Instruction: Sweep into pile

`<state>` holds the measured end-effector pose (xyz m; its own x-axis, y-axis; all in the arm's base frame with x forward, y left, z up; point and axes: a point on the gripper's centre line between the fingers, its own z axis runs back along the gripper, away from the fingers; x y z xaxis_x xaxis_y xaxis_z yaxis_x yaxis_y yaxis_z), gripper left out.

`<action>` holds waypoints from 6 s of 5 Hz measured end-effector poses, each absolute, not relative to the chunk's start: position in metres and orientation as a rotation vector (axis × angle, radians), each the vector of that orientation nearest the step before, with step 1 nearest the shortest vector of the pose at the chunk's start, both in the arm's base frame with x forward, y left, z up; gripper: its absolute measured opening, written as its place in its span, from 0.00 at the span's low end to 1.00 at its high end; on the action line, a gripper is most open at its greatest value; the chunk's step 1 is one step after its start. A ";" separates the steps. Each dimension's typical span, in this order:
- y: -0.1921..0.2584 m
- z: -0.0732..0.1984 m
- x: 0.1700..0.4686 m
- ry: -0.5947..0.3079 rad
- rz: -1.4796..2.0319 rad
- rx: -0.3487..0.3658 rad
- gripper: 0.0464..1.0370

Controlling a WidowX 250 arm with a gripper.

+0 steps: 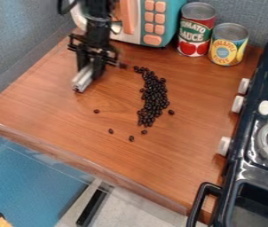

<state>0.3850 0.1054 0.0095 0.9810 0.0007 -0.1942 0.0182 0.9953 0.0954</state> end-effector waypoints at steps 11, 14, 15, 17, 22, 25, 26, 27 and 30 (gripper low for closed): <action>0.068 0.063 0.342 0.044 -0.086 -0.116 0.34; 0.091 0.067 0.299 0.164 0.470 0.043 0.34; 0.086 0.054 0.282 0.220 0.600 0.106 0.34; 0.081 0.039 0.255 0.332 0.661 0.158 0.34; 0.053 0.006 0.233 0.409 0.697 0.122 0.34; 0.041 -0.002 0.251 0.642 0.864 0.177 0.34; 0.041 -0.003 0.252 0.664 0.885 0.191 0.34; 0.038 -0.002 0.254 0.712 0.907 0.192 0.34; 0.048 0.028 0.245 0.568 0.773 0.018 0.34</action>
